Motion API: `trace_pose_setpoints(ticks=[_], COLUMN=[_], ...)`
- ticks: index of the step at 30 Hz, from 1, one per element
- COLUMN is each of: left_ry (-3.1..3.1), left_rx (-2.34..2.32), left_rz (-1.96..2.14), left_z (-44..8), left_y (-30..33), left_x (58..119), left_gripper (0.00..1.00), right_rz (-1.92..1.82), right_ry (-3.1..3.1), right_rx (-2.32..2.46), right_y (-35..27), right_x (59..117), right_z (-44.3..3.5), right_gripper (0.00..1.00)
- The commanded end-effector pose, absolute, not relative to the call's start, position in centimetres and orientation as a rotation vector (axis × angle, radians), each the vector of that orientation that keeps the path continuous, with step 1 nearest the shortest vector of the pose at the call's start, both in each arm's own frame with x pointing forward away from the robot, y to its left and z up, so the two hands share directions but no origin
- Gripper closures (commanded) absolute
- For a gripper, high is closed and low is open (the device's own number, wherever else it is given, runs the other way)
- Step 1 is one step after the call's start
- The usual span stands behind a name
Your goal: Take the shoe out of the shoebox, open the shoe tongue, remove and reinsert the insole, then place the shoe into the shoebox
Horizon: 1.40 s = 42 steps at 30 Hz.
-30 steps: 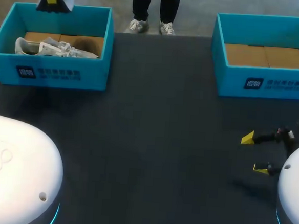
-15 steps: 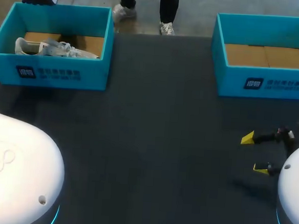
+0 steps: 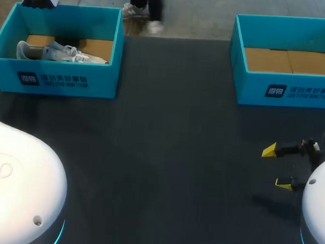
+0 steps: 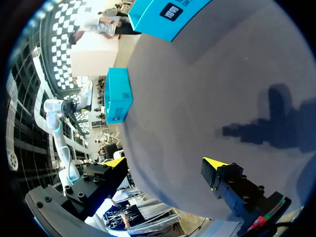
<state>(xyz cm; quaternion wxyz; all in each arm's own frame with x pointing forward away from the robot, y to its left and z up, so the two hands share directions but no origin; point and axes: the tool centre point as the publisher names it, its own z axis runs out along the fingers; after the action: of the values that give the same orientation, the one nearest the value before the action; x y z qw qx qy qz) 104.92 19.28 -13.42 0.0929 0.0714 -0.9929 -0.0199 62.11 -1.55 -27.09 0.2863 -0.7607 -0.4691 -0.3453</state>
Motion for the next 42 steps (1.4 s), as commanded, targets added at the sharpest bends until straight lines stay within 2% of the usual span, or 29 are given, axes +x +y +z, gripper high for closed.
trace_pose_setpoints(ticks=[1,22,31,42], left_ry=[-2.916,-2.957,-2.895,-2.895], left_rx=[0.192,-0.161,-0.557,-0.557], left_rz=[-0.034,-0.059,-0.088,-0.088], left_z=[-14.6,-16.9,-16.5,-16.5], left_y=[20.0,21.5,22.6,22.6], left_x=[106.4,107.1,106.9,106.9], left_gripper=[1.0,1.0,1.0,1.0], right_rz=[-0.926,-0.926,-0.926,-0.926], right_ry=[-1.254,-1.254,-1.254,-1.254], right_rx=[-2.036,-2.036,-2.036,-2.036], right_y=[-1.5,-1.5,-1.5,-1.5], right_x=[61.9,61.9,61.9,61.9], right_z=[-27.0,-27.0,-27.0,-27.0], right_gripper=[0.0,0.0,0.0,0.0])
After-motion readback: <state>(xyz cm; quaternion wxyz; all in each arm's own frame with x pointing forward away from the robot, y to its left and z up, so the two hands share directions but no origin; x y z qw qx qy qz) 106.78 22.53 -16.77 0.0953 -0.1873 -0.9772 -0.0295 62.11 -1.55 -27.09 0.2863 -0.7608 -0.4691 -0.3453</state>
